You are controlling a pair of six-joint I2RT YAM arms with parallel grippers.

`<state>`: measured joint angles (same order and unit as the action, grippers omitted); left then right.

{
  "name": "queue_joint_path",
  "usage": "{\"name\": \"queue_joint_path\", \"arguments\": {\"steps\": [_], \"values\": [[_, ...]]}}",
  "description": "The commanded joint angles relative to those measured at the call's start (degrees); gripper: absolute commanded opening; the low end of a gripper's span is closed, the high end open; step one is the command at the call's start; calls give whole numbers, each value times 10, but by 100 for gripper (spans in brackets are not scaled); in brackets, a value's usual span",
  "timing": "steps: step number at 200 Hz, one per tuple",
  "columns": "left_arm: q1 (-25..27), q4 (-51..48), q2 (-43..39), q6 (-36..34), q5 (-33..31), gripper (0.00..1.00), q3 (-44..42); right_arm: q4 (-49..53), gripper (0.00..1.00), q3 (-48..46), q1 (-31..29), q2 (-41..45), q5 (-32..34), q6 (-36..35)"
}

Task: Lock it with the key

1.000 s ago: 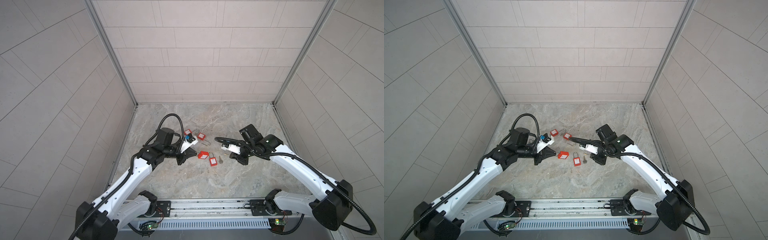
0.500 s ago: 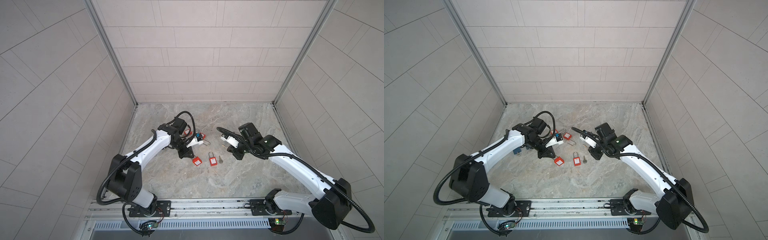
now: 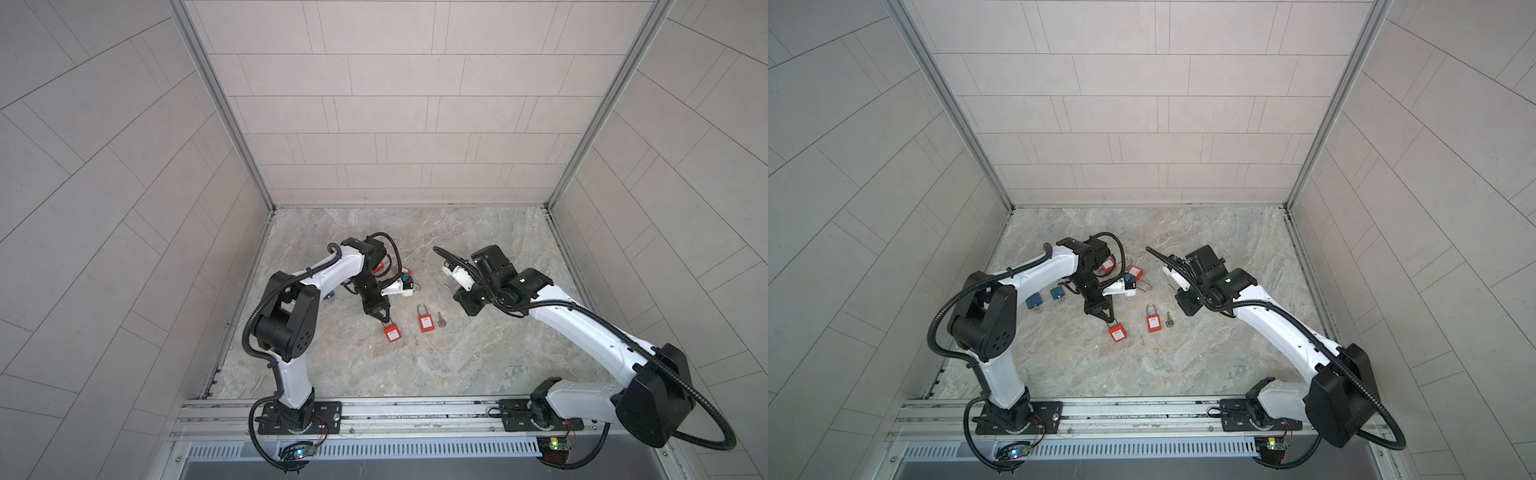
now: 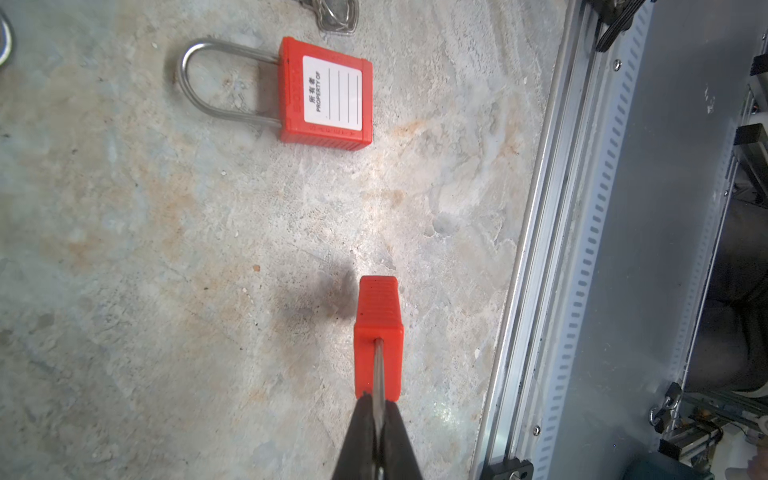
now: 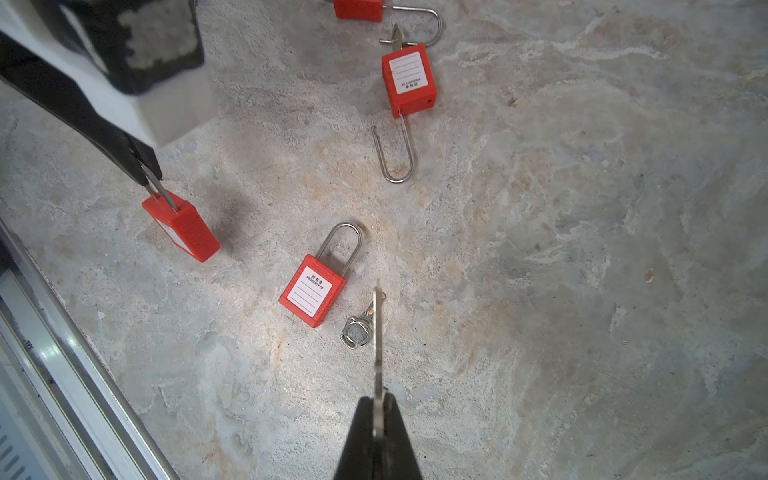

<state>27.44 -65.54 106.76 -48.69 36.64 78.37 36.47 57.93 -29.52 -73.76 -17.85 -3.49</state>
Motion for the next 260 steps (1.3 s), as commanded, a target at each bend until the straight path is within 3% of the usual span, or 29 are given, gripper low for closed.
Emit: {"name": "queue_joint_path", "arguments": {"steps": [1,19,91,165,196,230,260], "values": [[7,-46,31,-38,-2,0,37,-4,0,9,-5,-16,14,47],[11,-53,54,-45,-14,1,55,4,0,17,-6,-31,16,71],[20,-14,87,-33,-64,18,80,-12,0,18,-17,-57,12,134],[32,39,108,-29,-83,25,104,-4,0,36,-33,-88,12,203],[31,58,94,-10,-87,36,109,-8,0,30,-36,-79,6,224],[5,112,43,35,-75,42,68,0,0,27,-44,-73,5,263],[-52,259,-63,160,-57,43,-33,2,0,35,-82,-93,2,336]]}}
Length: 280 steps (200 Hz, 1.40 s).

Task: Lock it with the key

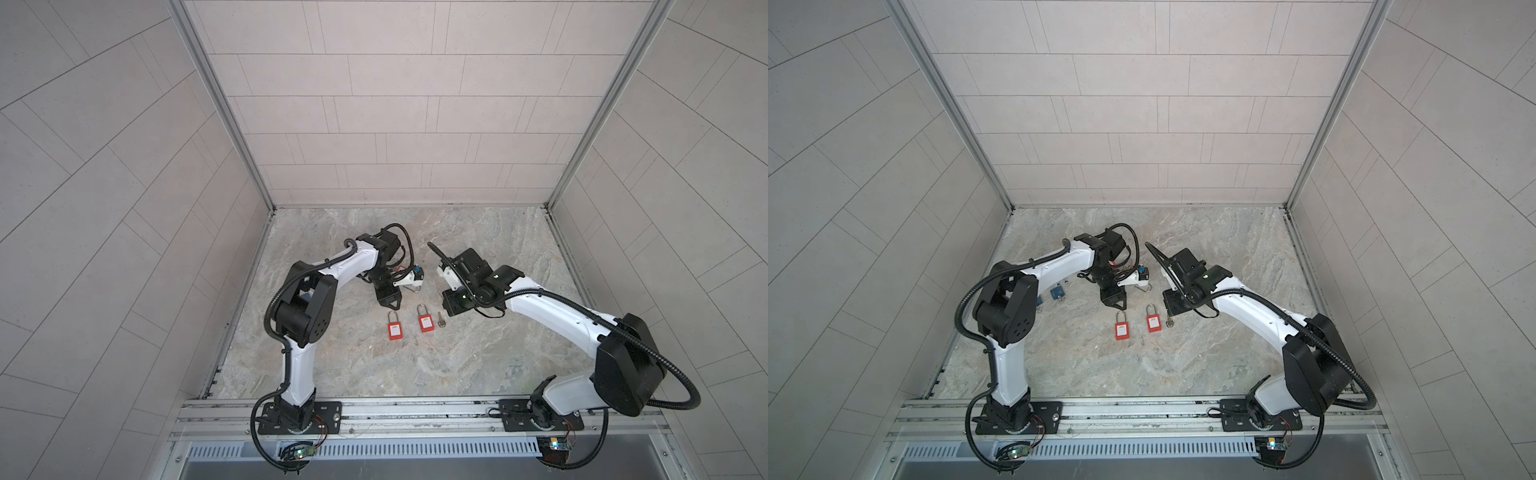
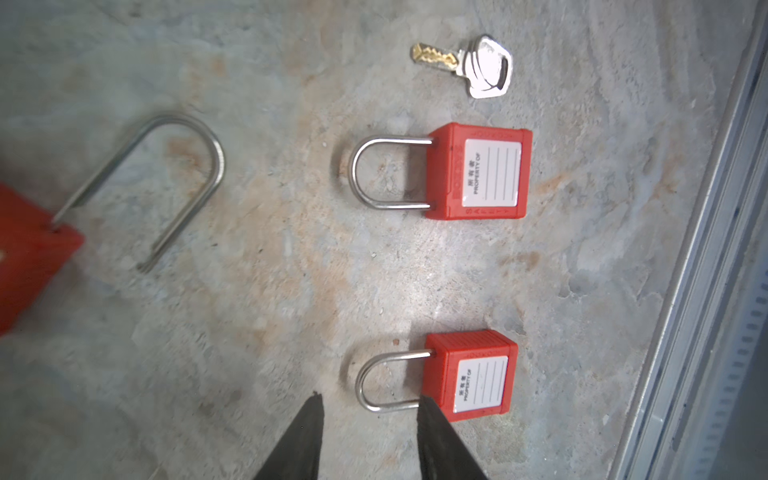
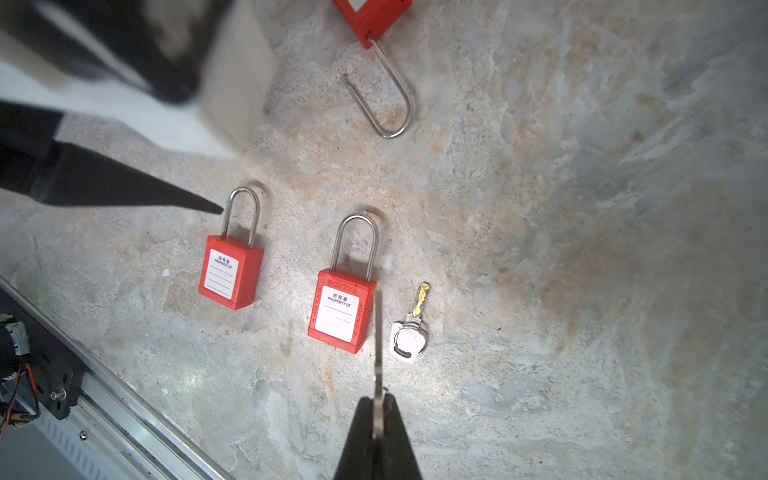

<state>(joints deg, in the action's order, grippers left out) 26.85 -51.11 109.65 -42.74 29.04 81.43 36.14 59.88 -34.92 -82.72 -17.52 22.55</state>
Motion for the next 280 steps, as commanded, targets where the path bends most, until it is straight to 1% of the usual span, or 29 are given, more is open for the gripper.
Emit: {"name": "queue_joint_path", "arguments": {"steps": [1,12,27,56,79,109,128,163,206,241,253,280], "values": [[-49,121,-97,106,18,43,-68,4,0,15,-30,-5,-2,79],[-70,190,-145,159,12,43,-119,-2,0,20,-47,-20,-7,98],[-98,262,-202,219,21,43,-177,13,0,44,-63,-48,0,102],[-139,348,-291,301,52,44,-260,59,0,90,-76,-106,-3,99],[-151,391,-351,348,48,44,-313,73,0,118,-96,-144,-10,93],[-152,454,-414,393,34,44,-378,99,0,154,-102,-201,-32,84],[-153,480,-444,410,33,44,-409,125,0,185,-102,-233,-33,79],[-153,493,-477,424,24,45,-437,151,0,228,-108,-283,-39,73],[-153,516,-495,433,19,45,-457,171,1,263,-111,-332,-47,67],[-153,516,-492,434,7,45,-464,189,8,283,-114,-357,-45,64],[-153,520,-493,435,7,45,-467,194,14,289,-116,-362,-44,63],[-153,518,-493,432,7,45,-470,198,21,296,-122,-358,-39,56]]}}
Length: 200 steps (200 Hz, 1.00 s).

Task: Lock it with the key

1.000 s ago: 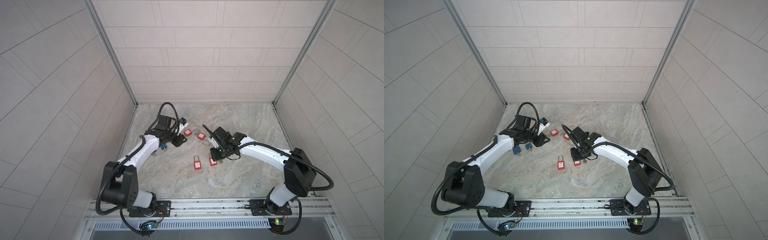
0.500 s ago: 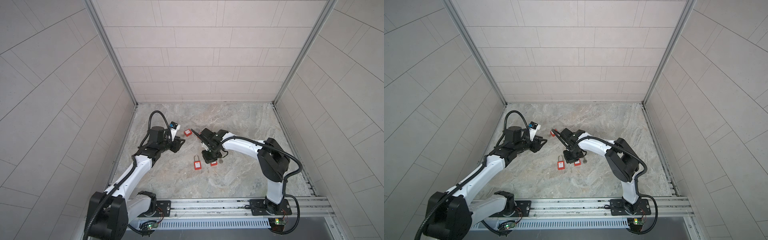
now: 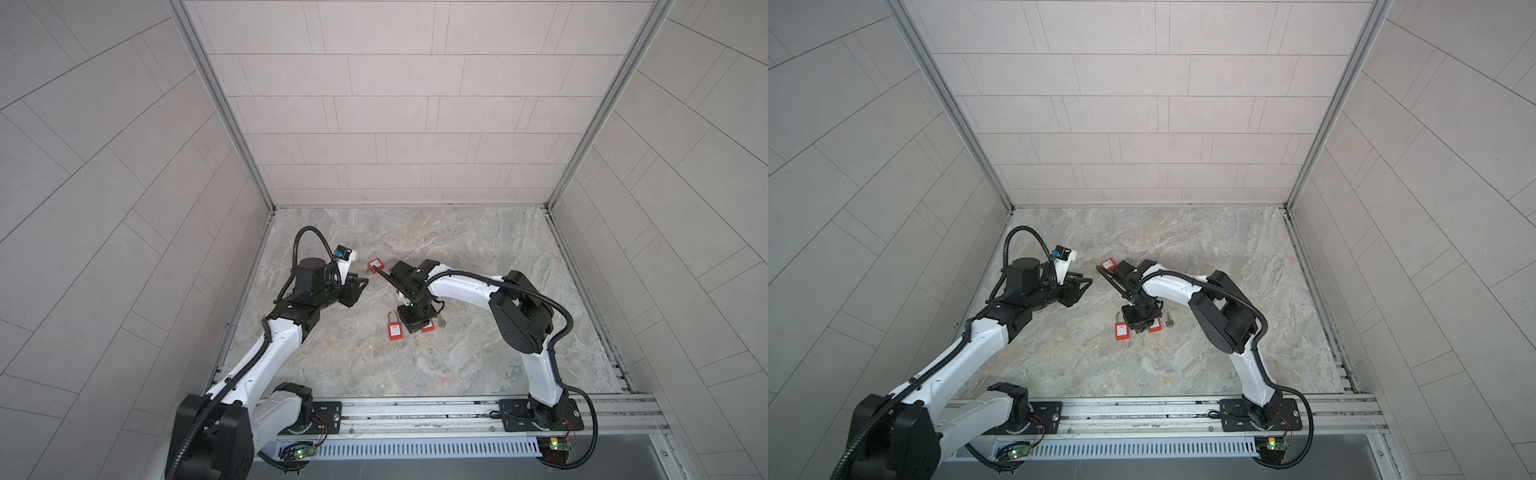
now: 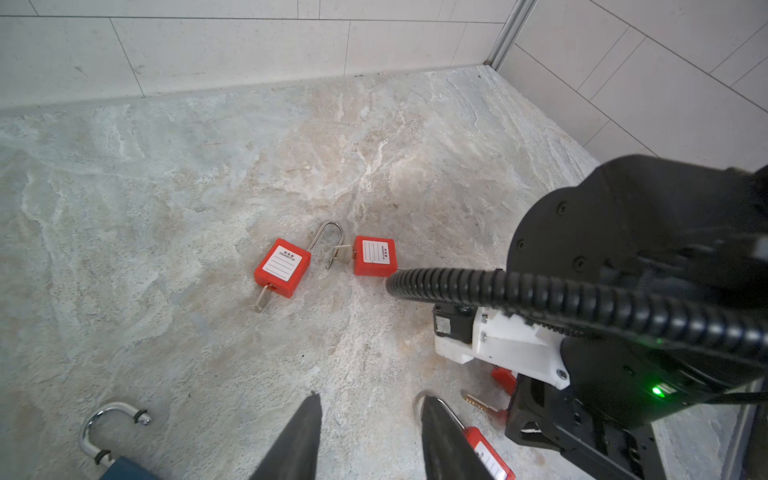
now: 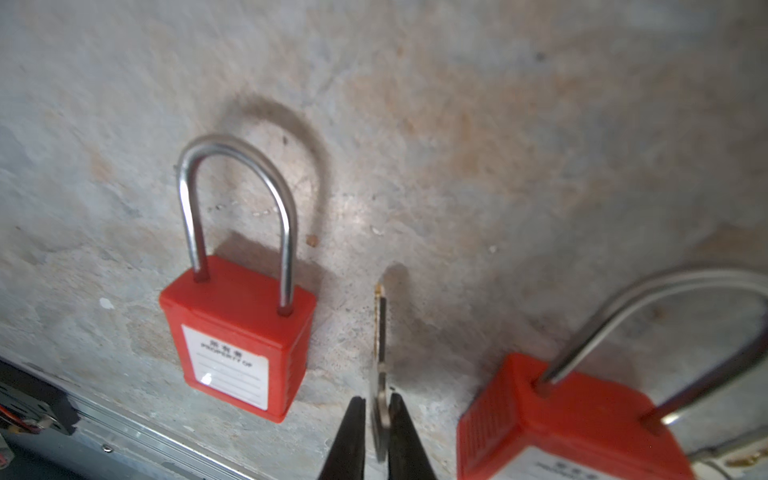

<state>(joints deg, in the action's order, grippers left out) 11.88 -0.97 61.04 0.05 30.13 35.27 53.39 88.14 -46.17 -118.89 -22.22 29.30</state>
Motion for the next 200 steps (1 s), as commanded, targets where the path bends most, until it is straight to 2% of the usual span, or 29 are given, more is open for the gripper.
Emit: {"name": "queue_joint_path", "arguments": {"steps": [1,46,87,131,158,176,200], "values": [[-4,16,-7,4,-3,45,-8,25,22,13,-9,4,7,-12],[-4,18,-24,5,-5,45,-18,31,34,11,-16,43,48,-13],[-4,22,-42,15,8,45,-26,35,34,19,-17,97,124,-24],[-4,41,-33,10,16,46,-30,48,38,80,-12,110,223,-142],[-3,112,-20,23,65,46,-47,-22,41,70,-13,119,268,-229],[-3,157,-11,31,70,46,-59,-64,53,61,-12,117,339,-254],[-3,143,5,21,53,46,-46,-67,60,85,-7,88,406,-280]]}}
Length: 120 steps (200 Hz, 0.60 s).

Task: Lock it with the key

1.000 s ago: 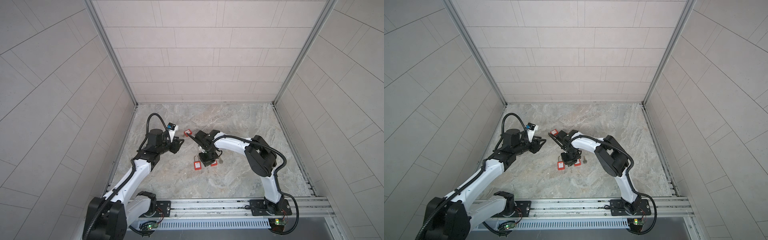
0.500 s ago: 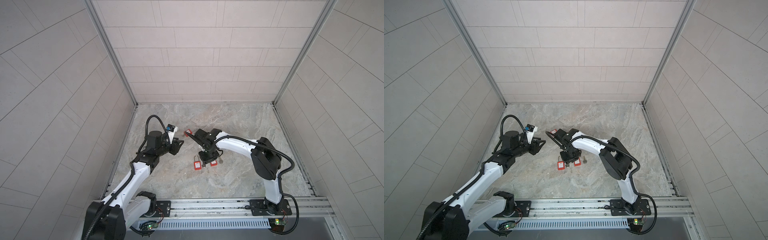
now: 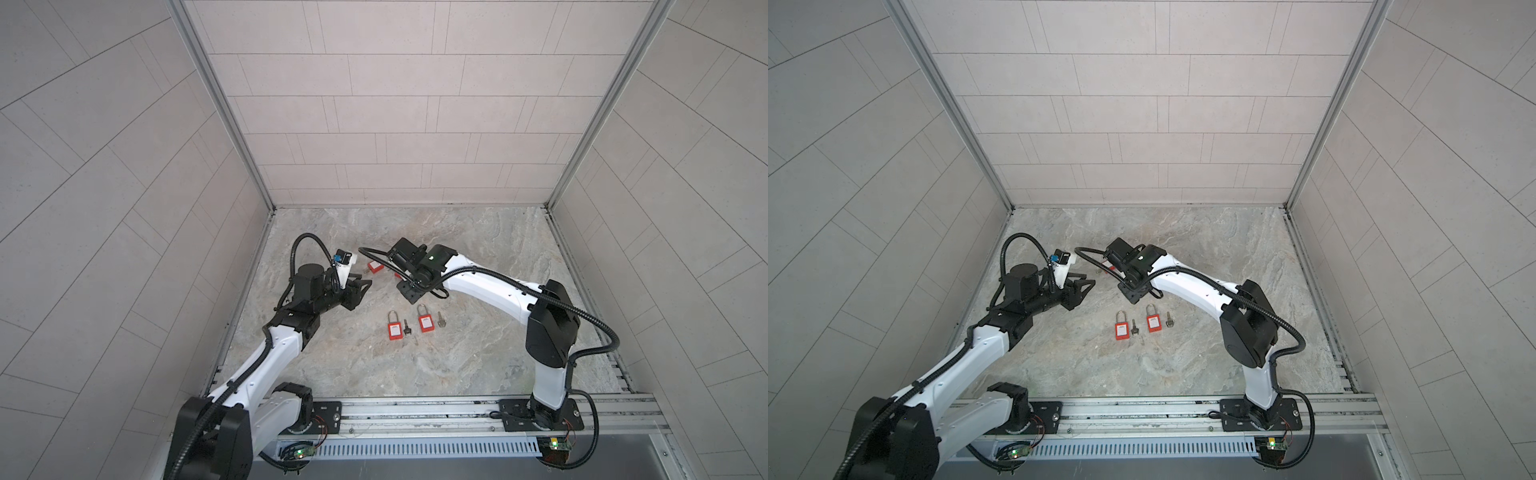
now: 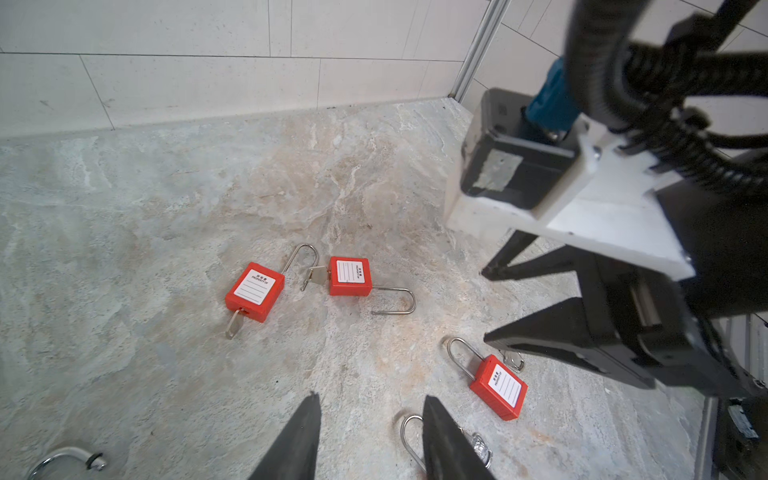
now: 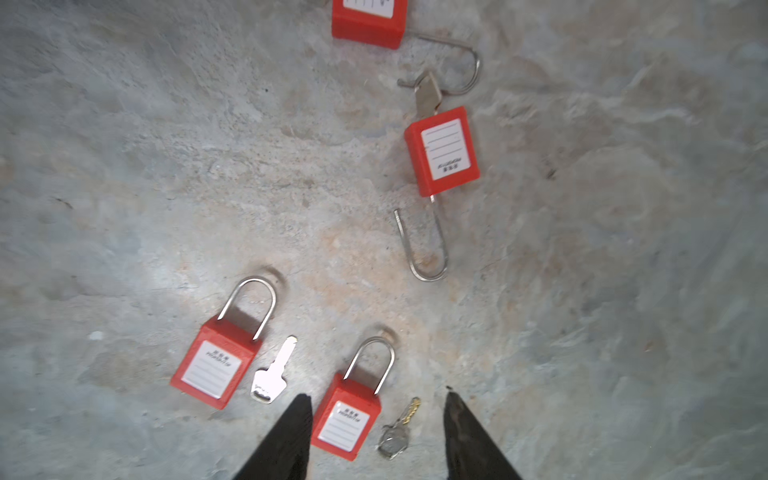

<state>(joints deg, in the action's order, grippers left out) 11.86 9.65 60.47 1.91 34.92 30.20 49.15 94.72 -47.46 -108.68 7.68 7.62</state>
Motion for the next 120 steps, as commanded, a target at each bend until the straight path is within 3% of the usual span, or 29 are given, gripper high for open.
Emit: {"name": "queue_joint_path", "arguments": {"steps": [1,78,120], "values": [[-3,35,11,2,5,46,5,-24,60,21,6,-16,107,-63],[-2,9,-1,-3,-2,46,-1,0,63,95,73,-90,33,-62],[-3,11,11,-6,0,46,-10,17,63,138,100,-138,-10,-21]]}}
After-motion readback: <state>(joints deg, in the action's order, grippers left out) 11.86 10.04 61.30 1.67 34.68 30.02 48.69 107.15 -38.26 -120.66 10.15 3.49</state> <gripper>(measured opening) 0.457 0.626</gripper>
